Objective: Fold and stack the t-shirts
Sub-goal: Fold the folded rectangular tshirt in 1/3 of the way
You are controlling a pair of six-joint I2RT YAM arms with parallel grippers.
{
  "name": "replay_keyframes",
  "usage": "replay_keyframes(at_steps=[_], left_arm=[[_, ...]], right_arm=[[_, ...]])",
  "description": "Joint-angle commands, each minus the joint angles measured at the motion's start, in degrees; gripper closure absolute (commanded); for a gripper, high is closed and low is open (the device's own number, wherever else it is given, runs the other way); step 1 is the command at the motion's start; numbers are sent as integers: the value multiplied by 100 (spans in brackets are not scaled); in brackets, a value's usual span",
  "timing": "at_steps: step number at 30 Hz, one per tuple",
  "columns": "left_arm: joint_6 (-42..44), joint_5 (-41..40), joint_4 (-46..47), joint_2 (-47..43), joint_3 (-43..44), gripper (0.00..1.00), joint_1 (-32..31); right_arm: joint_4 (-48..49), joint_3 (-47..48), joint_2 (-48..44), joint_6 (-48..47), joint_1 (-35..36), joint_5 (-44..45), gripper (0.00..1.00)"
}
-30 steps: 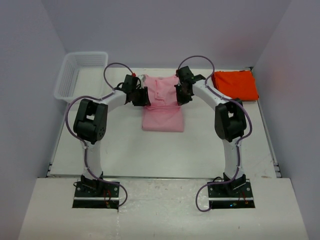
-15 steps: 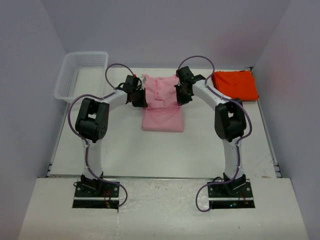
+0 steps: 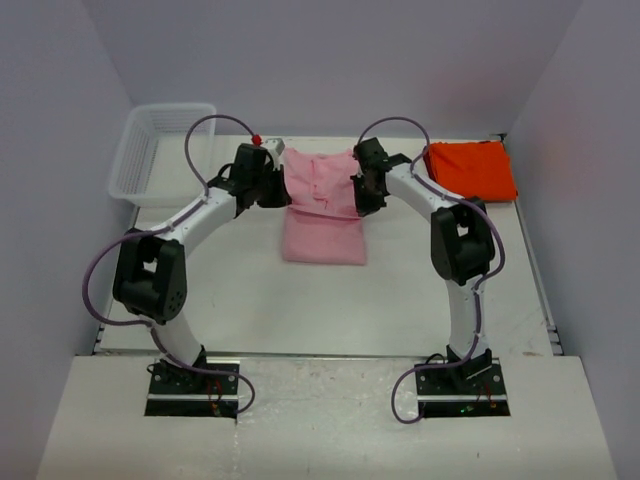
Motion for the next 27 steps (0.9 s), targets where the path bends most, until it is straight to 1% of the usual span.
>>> replay_keyframes(at_steps=[1,4,10,11,14,15,17,18,20,21,22,23,24,25,26,27], left_arm=[[-87,-221,-21,-306,-74,100,-71],[-87,-239,-65,-183,32,100,-80],[-26,-406,-118,441,410,100,-80],[-9,-450,-118,598,471,100,-80],[18,-538,22,853,550,100,-71],[44,-538,66,924,577,100,-71],[123,-590,128,1152,743,100,-71],[167,-669,276,1188,779,100,-71],[343,-844,575,1215,718,86,-71],[387,-933,707,1197,726,81,-71],[431,-1021,847,1041,631,77,-71],[422,-1074,1031,891,534,72,-71],[422,-1231,1390,742,411,65,-71],[431,-1276,1541,401,192,45,-71],[440,-1346,1613,241,147,40,-88],[440,-1608,1622,91,120,39,-97]], right_arm=[[64,-27,-489,23,-17,50,100],[47,87,-411,-21,-17,32,100],[-138,650,2,-161,-26,32,100],[-190,746,81,-248,-17,-99,100],[-365,1281,485,-415,-34,-73,100],[-453,1683,617,-434,-69,-100,100],[-664,2090,1021,-495,-96,-108,95],[-717,2457,1153,-521,-113,-144,82],[-771,2741,1373,-574,-140,-135,63],[-762,2794,1409,-574,-140,-83,49],[-762,2821,1426,-574,-131,-21,28],[-640,2804,1348,-566,-140,162,19],[-543,2612,1261,-574,-149,216,8],[-412,2480,1147,-601,-140,303,1],[-167,2183,876,-653,-131,400,1],[-95,2058,725,-662,-131,549,1]])
